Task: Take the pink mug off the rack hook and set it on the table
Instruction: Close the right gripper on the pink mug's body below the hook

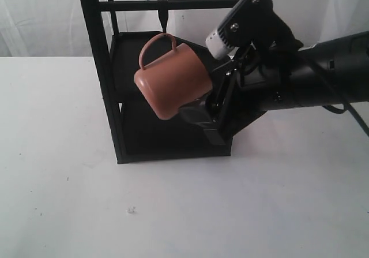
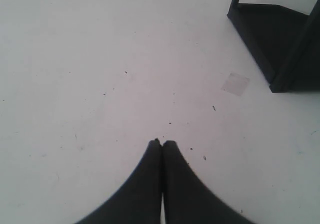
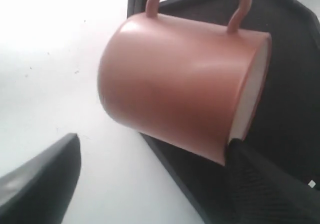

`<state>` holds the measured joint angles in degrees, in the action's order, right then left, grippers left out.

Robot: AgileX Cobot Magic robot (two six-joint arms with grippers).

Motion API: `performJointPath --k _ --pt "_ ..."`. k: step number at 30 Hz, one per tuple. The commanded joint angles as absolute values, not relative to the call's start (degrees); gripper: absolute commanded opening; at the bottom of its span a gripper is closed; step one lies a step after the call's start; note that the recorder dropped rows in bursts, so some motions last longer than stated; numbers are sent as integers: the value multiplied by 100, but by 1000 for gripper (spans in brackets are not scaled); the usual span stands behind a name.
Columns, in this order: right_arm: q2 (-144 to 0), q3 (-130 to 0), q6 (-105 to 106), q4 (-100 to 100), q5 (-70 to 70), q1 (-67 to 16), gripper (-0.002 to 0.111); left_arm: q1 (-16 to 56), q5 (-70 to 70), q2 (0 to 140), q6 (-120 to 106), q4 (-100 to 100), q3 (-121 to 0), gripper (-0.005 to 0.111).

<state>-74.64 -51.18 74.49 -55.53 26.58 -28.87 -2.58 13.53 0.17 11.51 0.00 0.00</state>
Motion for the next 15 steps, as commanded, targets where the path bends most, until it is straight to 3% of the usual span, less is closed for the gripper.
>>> performJointPath --k 1,15 --pt "-7446 -5139 7474 -5457 2581 -2928 74 -215 1336 0 1154 0 0 0" --pt "-7446 -5216 7545 -5607 2371 -2928 74 -215 1336 0 1154 0 0 0"
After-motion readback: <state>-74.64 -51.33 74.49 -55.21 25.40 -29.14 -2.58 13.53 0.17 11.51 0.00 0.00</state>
